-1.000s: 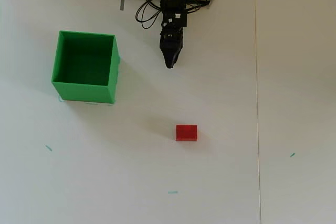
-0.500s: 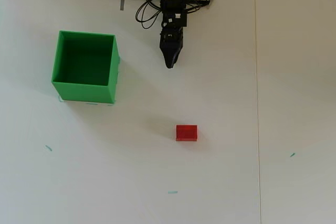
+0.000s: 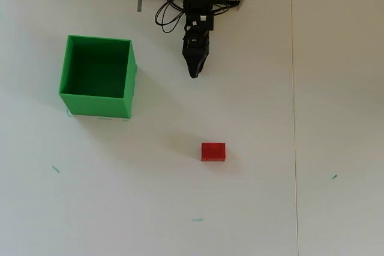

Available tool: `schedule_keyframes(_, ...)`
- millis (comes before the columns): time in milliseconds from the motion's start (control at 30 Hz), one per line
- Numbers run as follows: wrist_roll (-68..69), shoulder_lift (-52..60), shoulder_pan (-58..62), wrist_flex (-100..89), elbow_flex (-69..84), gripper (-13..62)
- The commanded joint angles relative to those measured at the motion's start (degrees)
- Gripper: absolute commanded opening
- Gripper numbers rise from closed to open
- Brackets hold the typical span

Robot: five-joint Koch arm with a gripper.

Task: Grasp a red block and put it in the green bin.

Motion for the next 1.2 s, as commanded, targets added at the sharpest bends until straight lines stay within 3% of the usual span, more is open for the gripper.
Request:
schedule_keyframes(0,-0.3,5.2,-0.7,4.0,3.6,33.5)
schedule_keyframes(1000,-0.2,5.1,-0.8,4.0,3.6,33.5)
schedule_keyframes(1167,-0.2,5.3,-2.6,-2.1,-2.3,33.6)
